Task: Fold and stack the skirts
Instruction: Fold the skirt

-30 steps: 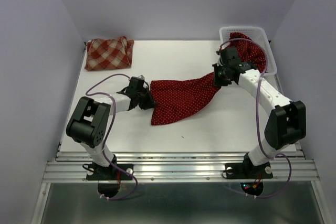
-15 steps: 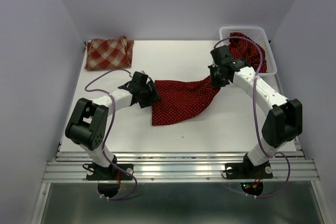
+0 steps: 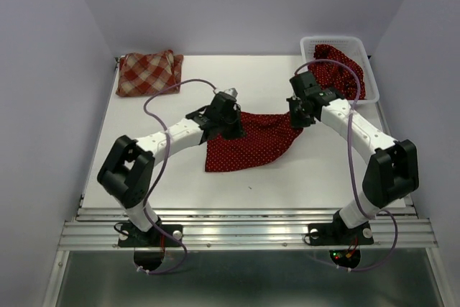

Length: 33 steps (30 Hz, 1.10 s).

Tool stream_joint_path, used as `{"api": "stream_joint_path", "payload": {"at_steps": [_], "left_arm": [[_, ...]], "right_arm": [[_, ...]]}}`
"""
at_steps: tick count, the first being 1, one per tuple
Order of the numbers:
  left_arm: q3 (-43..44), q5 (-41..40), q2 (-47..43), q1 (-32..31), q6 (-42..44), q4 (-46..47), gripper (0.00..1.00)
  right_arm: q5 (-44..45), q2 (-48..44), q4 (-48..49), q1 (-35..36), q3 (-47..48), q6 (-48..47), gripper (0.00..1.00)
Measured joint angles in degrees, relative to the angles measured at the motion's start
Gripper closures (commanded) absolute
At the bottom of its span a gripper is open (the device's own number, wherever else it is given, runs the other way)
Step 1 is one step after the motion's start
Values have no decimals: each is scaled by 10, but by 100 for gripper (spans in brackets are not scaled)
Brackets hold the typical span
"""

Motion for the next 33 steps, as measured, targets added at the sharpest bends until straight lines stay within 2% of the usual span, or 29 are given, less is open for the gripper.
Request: {"api": "stream_joint_path", "payload": {"at_steps": [6,11,18,24,33], "left_arm": [[33,30,118,-52,0,32,100],[42,52,177,-66,-5,40,100],[47,52,178,-77,-11,54,100],[42,54,185,-82,-23,66,100],[-26,28,126,-82,-47,82,100]], "right_arm": [[-23,-33,22,0,-6,-7,99],[-67,-50,37,0,-16,-21,99],[-101,-51,57,30,-14,-31,99],[-133,-41,83,103,14,-37,99],[-151,9,109,154,23,-32,99]]}}
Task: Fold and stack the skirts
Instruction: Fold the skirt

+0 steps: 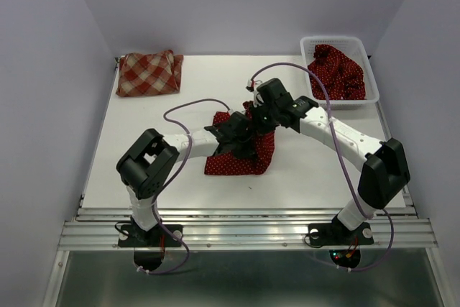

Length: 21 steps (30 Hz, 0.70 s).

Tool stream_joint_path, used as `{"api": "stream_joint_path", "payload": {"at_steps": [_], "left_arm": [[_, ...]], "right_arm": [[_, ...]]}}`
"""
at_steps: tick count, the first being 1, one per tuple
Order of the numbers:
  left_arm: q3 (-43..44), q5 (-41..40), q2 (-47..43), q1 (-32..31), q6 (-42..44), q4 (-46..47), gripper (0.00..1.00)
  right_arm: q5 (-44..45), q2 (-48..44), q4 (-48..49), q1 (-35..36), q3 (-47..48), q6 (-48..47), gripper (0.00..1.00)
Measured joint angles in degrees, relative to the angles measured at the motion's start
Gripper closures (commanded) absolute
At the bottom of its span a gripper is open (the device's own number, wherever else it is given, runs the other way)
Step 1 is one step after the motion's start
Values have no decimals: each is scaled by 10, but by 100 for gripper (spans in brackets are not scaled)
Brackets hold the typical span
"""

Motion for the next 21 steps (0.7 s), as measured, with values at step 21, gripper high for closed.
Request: {"api": "stream_joint_path", "payload": {"at_steps": [21], "left_arm": [[-189,-118,-223,98,-27,-68,100]], "right_arm": [[9,1,5,1,-11,5,99]]}}
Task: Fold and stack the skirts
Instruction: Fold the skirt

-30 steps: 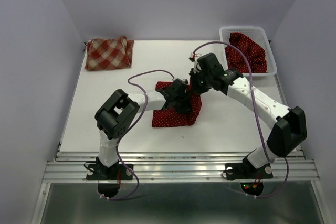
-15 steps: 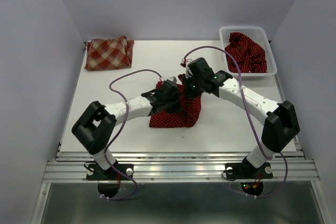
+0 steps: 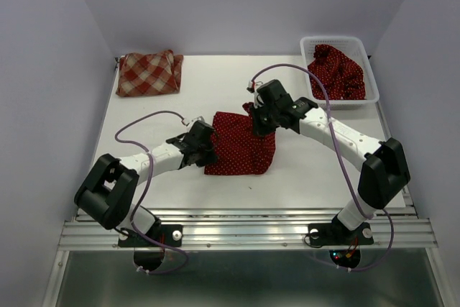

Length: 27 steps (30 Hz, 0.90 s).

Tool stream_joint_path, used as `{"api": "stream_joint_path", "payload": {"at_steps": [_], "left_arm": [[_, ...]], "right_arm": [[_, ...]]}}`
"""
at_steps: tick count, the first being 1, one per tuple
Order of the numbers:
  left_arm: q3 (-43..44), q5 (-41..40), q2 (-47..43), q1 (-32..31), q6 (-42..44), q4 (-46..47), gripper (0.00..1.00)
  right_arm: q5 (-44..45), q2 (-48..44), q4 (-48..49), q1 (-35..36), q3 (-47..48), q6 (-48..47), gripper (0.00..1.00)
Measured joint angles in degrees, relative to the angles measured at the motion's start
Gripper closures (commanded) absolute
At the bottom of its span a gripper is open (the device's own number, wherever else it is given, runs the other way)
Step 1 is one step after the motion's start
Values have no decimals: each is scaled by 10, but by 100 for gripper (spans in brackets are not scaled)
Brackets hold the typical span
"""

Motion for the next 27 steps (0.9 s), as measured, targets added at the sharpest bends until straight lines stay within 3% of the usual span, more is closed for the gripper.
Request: {"api": "stream_joint_path", "payload": {"at_steps": [12,27], "left_arm": [[-42,36,13,3,-11,51,100],[-58,48,15,3,-30,86,100]], "right_arm": [[-14,9,24,37,15,4,99],[-49,107,97,67,26,28,98]]}}
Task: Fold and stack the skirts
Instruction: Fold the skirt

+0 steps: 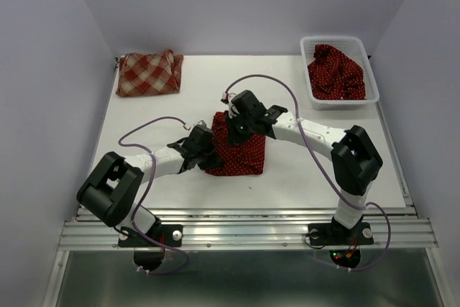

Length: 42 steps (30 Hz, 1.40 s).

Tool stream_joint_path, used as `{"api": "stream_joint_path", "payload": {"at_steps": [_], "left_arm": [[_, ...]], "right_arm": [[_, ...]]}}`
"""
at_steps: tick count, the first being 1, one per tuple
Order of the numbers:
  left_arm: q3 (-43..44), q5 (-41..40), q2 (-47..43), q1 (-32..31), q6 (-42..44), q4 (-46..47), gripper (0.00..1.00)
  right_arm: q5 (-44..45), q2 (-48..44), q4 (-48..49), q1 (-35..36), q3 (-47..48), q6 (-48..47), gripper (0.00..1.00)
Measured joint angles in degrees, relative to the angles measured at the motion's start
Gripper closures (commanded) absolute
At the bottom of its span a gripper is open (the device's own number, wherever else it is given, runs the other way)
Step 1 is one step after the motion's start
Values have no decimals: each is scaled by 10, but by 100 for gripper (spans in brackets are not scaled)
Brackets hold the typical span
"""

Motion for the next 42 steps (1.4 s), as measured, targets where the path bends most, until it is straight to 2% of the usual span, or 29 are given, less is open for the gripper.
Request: {"api": "stream_joint_path", "payload": {"at_steps": [6,8,9,10,12,14,16,17,18,19,22,23,24,25,29,34,42], "left_arm": [[0,-10,-8,0,-1,-16,100],[0,-21,-14,0,-1,-29,99],[1,-27,-19,0,-1,-41,95],[1,-31,-25,0,-1,-49,92],[1,-44,-45,1,-1,-76,86],[1,-55,-69,3,-1,-100,76],[1,-66,-100,4,-1,-122,65],[1,-73,-120,4,-1,-134,61],[1,-80,-144,5,-3,-146,57],[1,-84,-156,5,-2,-153,48],[1,-103,-213,6,-4,-178,34],[1,-109,-228,7,-5,-187,26],[1,-114,-236,7,-7,-195,23],[1,-121,-249,7,-10,-205,15],[1,-141,-279,9,-15,-239,1],[1,-171,-317,11,-27,-285,1],[6,-229,-377,14,-57,-361,1]], "right_arm": [[-18,33,26,4,0,14,89],[-24,45,34,5,1,18,80],[-27,52,36,5,1,22,72],[-31,60,38,5,3,27,59],[-39,70,40,6,7,33,47],[-54,77,42,7,11,38,27],[-65,78,44,8,12,40,17],[-73,78,45,8,15,42,0],[-79,78,47,7,16,43,0],[-85,77,49,7,18,42,0],[-97,66,52,8,19,43,0],[-98,58,52,8,19,43,0],[-99,49,52,7,18,43,0],[-98,31,53,7,15,45,0],[-98,-34,66,7,-18,51,0],[-88,-76,69,8,-56,57,0],[-73,-35,63,22,-78,55,0]]}}
